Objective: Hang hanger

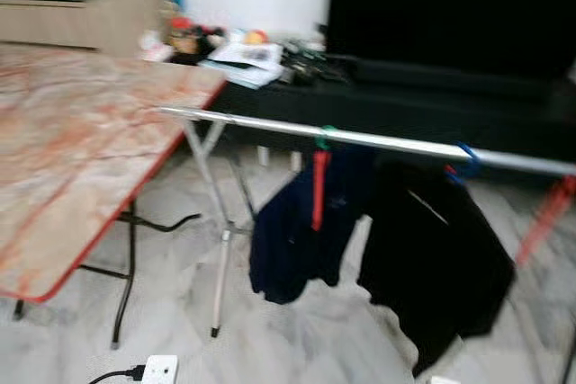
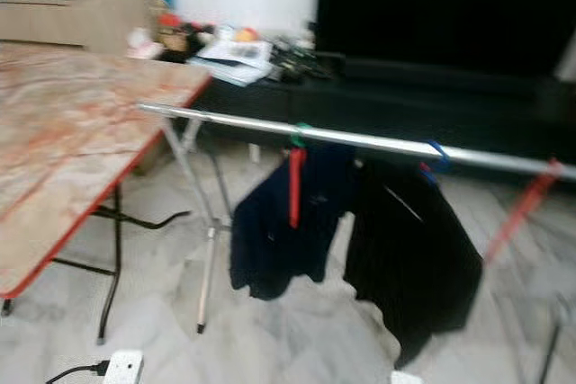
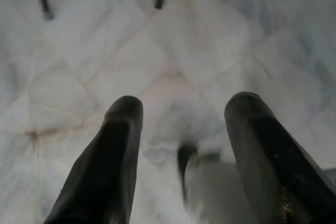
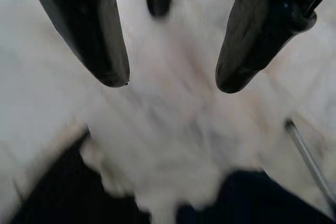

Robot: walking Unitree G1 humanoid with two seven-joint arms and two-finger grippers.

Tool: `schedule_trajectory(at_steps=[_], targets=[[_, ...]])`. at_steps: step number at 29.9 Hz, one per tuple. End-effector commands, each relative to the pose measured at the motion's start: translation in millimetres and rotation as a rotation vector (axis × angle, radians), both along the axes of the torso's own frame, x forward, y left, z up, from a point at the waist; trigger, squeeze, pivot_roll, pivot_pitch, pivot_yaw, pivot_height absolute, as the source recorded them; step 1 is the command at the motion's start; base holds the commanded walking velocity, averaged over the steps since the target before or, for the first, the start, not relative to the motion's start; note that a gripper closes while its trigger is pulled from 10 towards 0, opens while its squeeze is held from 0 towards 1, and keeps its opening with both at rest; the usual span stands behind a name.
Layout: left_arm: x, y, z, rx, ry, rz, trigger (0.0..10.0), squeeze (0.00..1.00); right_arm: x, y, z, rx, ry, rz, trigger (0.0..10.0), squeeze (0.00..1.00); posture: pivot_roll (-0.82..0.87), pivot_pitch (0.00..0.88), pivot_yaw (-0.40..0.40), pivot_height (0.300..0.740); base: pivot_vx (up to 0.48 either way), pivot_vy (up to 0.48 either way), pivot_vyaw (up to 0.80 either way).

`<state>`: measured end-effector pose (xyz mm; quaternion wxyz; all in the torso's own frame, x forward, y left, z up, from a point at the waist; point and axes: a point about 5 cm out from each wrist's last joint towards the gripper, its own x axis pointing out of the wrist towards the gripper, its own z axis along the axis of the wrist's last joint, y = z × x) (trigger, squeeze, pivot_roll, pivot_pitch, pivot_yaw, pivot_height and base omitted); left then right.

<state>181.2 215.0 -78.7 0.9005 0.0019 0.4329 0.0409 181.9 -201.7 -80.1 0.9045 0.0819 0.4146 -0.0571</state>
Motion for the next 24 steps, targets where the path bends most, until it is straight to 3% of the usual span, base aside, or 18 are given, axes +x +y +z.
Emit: schedule_trajectory(at_steps=[1, 10, 20, 24], targets=[[-9.8, 5.9, -3.7, 0.011, 0.035, 0.019, 10.0, 0.00, -4.2, 9.6, -3.4, 0.024, 0.009, -0.001, 10.0, 0.00, -0.01, 0.000, 0.001, 0.740, 0.330, 0.000, 0.00], [-10.4, 2.1, -5.0, 0.011, 0.044, 0.013, 10.0, 0.00, -5.1, 7.1, -3.8, 0.029, 0.018, -0.031, 10.0, 0.00, 0.00, 0.000, -0.001, 0.740, 0.207, 0.000, -0.18], [-9.9, 2.3, -4.6, 0.027, 0.039, -0.003, 10.0, 0.00, -6.4, 7.3, -4.8, 0.018, 0.034, -0.017, 10.0, 0.00, 0.00, 0.000, -0.003, 0.740, 0.000, 0.000, -0.79], [-9.1, 3.7, -3.8, 0.029, 0.035, -0.010, 10.0, 0.00, -6.2, 7.9, -4.8, 0.018, 0.035, -0.013, 10.0, 0.00, 0.00, 0.000, -0.003, 0.740, 0.000, -0.353, -0.79]])
